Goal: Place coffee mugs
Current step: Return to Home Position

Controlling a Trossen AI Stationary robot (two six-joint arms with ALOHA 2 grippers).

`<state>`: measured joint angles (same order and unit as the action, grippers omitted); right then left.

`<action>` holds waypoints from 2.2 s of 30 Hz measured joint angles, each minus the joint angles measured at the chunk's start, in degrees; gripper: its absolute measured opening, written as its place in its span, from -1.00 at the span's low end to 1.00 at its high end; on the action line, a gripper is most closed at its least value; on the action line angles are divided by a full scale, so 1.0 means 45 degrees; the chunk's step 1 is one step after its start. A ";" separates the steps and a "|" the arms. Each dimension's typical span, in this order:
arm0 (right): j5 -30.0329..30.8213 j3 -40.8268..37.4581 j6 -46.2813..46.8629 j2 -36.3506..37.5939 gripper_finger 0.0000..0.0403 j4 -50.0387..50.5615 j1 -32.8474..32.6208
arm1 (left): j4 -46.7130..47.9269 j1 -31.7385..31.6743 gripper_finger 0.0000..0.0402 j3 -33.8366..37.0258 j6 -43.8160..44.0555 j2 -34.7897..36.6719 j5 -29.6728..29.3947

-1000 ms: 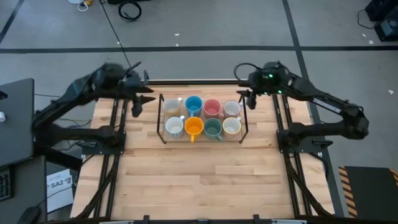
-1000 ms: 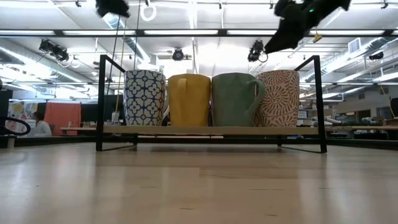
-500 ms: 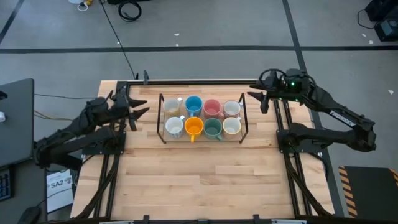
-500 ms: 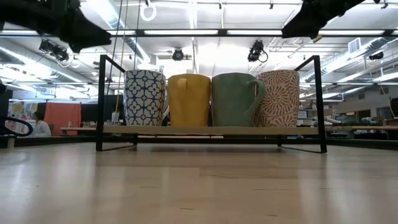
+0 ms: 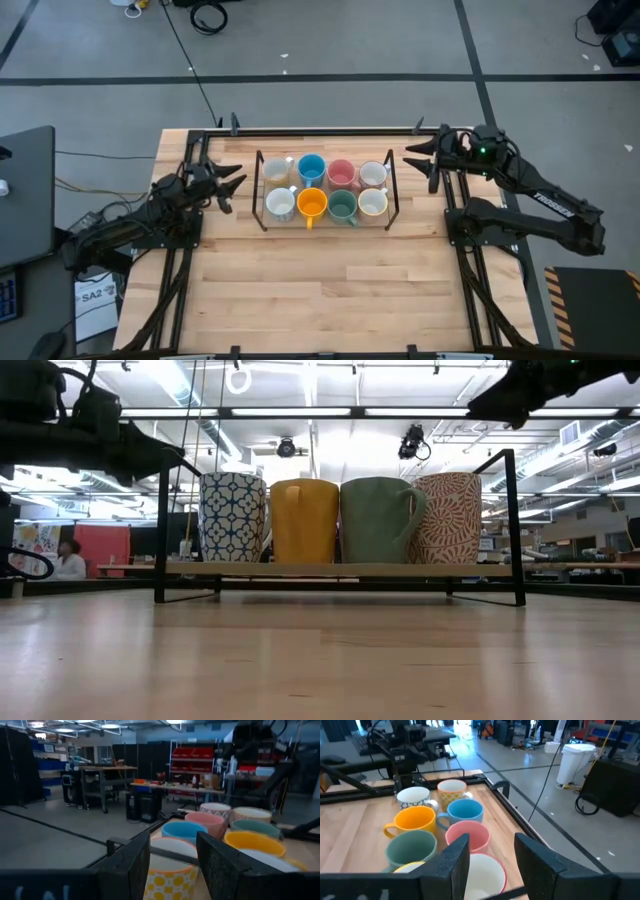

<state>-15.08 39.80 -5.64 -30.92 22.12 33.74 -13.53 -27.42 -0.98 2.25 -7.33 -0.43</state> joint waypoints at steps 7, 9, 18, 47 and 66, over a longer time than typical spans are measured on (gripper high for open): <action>0.0002 -0.0381 0.0352 0.1129 -0.20 0.0051 0.0000 | -0.0129 -0.0010 -0.17 0.0095 0.0034 -0.0024 -0.0130; 0.0002 -0.0381 0.0355 0.1388 -0.20 0.0050 0.0000 | -0.0065 0.0018 -0.17 0.0095 0.0092 -0.0028 -0.0137; -0.1080 -0.0383 0.0609 0.2127 -0.20 0.0354 0.0000 | 0.0398 0.1345 -0.17 0.0114 0.0778 -0.0034 -0.0872; -0.1930 -0.2793 0.1277 0.2655 -0.20 -0.1815 0.0000 | 0.0924 0.6023 -0.17 0.0124 -0.0793 -0.1146 -1.1088; -0.2573 -0.7819 0.4221 0.6394 -0.20 -0.6824 0.0002 | 0.1311 0.6023 -0.17 0.0133 0.0036 -0.1146 -1.1055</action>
<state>-26.66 4.62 13.36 -2.15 -8.59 33.74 -7.63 -0.32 -0.38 2.42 -12.49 -50.17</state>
